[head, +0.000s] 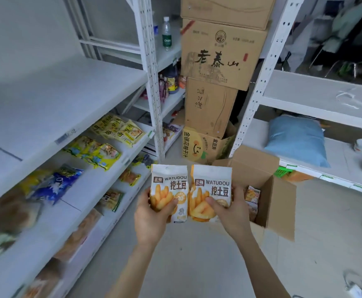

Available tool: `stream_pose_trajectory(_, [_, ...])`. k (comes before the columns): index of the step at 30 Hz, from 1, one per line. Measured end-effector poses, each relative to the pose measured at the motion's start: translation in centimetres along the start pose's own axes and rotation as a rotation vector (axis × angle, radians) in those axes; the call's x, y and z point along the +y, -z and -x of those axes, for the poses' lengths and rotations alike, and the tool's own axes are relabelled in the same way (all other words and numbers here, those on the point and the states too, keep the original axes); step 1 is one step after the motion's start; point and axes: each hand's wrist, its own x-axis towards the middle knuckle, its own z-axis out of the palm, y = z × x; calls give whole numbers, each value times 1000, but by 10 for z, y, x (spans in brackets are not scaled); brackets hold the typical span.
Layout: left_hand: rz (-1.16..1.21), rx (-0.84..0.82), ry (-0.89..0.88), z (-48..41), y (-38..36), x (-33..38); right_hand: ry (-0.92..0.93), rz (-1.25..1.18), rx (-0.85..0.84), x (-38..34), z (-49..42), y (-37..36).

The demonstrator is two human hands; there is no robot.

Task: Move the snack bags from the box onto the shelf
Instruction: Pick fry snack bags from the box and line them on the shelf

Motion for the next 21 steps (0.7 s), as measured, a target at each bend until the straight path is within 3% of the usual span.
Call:
stream_pose_trajectory(8, [84,269,-27,13,120,2,130,-5,-228,-71,25,-94])
stream_pose_trajectory(21, [54,558,-104,-94,260,23,305,-89,-440,-167,-31,-273])
